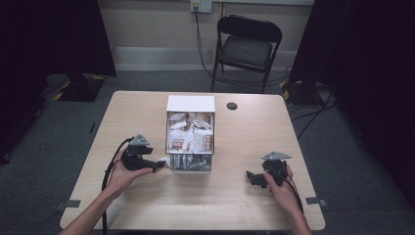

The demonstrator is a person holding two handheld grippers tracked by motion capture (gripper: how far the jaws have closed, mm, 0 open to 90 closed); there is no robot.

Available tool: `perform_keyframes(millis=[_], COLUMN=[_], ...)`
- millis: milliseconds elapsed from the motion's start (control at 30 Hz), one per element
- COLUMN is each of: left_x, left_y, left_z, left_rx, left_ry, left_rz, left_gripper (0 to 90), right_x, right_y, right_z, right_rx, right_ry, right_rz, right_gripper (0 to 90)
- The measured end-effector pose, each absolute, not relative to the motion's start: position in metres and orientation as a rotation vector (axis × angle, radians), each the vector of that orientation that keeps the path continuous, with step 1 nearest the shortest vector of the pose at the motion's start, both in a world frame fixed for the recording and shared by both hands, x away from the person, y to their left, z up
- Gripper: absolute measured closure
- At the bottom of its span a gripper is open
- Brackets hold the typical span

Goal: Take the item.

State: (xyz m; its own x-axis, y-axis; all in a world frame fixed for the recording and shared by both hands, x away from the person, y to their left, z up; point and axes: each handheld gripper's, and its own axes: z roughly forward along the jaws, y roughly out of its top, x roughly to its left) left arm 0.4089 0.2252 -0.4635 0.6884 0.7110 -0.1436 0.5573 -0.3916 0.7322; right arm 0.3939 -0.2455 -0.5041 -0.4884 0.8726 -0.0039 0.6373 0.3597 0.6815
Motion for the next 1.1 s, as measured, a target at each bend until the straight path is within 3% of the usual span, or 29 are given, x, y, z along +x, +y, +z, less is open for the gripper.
perform_keyframes(millis=[367, 867, 1100], left_x=[0.398, 0.384, 0.374], left_y=[0.240, 0.270, 0.281], left_z=[-0.450, -0.441, -0.446], left_rx=[2.076, 2.015, 2.093], left_ry=[0.968, 1.092, 1.075], left_rz=[0.289, 0.377, 0.399], left_gripper=[17.2, 16.6, 17.4], right_x=[0.394, 0.394, 0.394], right_y=[-0.246, -0.246, -0.246], right_z=[-0.504, -0.504, -0.504], right_rx=[1.322, 1.322, 1.322], right_ry=[2.261, 2.261, 2.261], right_rz=[0.887, 0.887, 0.887], right_gripper=[0.0, 0.0, 0.0])
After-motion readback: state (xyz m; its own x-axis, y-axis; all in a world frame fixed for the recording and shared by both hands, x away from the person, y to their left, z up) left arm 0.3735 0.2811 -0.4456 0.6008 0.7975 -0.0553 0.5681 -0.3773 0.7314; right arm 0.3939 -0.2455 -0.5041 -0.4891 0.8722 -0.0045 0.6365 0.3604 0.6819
